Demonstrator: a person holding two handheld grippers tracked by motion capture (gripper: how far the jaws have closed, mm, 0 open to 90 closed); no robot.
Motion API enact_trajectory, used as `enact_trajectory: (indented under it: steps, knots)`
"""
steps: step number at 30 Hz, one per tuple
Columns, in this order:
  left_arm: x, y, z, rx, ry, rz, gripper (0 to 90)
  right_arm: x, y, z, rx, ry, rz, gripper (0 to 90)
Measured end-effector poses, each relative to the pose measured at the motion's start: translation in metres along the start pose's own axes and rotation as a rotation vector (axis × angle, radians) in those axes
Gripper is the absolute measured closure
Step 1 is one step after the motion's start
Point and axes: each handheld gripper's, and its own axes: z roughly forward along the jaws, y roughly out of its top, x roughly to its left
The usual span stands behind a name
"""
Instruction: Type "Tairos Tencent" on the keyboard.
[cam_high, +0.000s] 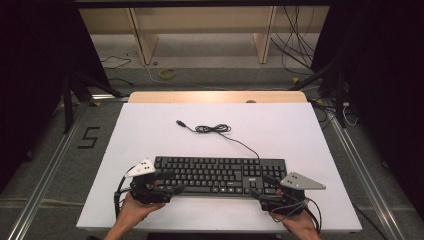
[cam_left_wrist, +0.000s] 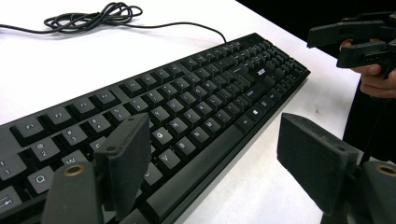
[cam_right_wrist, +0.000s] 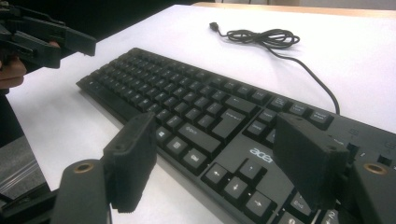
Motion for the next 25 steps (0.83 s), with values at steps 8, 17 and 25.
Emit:
enact_trajectory:
  steps: [8, 17, 25]
  knots:
    - [-0.0005, -0.0016, -0.0005, -0.005, 0.002, 0.001, 25.5, -0.0011, -0.0025, -0.0021, -0.002, -0.006, 0.004, 31.0]
    - [0.0010, -0.0013, -0.0006, -0.008, 0.008, 0.003, 25.2, -0.0006, -0.0030, -0.0006, 0.002, -0.005, 0.000, 30.8]
    - [0.0019, -0.0013, -0.0006, -0.010, 0.011, 0.000, 25.2, -0.0002, -0.0031, 0.0001, 0.004, -0.006, -0.003, 30.7]
